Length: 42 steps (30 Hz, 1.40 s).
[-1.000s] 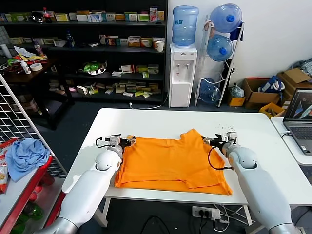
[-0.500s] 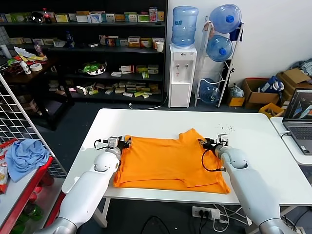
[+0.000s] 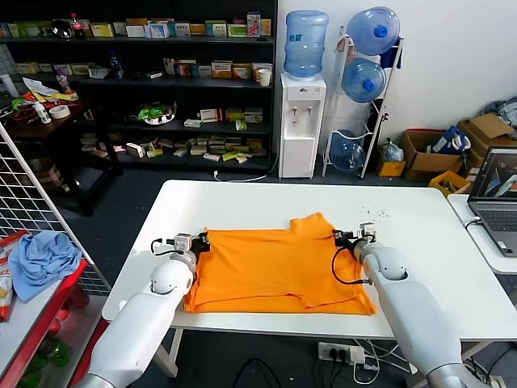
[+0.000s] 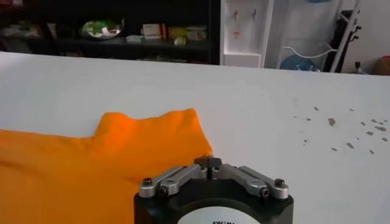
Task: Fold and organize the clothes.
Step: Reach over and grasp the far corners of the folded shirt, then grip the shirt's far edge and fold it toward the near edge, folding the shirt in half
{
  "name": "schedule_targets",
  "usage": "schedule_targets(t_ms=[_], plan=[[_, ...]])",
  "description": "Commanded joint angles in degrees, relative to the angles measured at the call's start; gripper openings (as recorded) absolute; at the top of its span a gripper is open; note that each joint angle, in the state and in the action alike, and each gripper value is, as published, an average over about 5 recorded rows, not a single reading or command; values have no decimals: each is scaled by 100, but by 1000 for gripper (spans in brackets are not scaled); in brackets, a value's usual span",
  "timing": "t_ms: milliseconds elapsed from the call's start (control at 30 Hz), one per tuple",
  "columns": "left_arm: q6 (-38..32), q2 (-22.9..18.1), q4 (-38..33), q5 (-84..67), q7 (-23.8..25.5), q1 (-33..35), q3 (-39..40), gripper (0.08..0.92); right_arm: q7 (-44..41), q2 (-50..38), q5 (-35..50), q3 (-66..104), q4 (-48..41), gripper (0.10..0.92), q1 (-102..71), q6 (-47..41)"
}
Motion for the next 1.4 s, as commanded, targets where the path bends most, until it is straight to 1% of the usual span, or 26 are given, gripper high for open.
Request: schedule_targets(t_ms=[33,133,333,567,767,900,1000,1267,1367,1400], plan=[[-93,155,-645,-29,-40,265,-28,97,103,-41,91,14,509,124,-148,104],[-111,269,-964,-30,-87,402,-95,97,203,-169,102,46,886,124,-349,88],[-57,600,-1753,-45,-190,932,-234,97,465,-552,-19,246,2007,124,-1222,-37],[87,962,-2850,-81,-422,1801,-439,97,690,-1092,-172,573,3452,124,-2515,-194],[129,1114,-3600,-103,-608,2718,-635,97,811,-1334,-286,715,4210,124,-3323,-358],[122,1111,-3990,-107,-689,3204,-742,97,870,-1392,-402,767,4539,124,-3784,-441],[116,1058,-4152,-100,-732,3465,-782,97,906,-1425,-487,822,4717,124,-4067,-479],[22,852,-4154,49,-717,3735,-818,106,964,-1393,-594,858,4732,124,-4271,-580],[-60,833,-4161,139,-694,3769,-842,163,992,-1361,-618,843,4740,149,-4274,-618],[-73,829,-4162,153,-692,3767,-859,188,999,-1353,-619,839,4744,169,-4269,-618]])
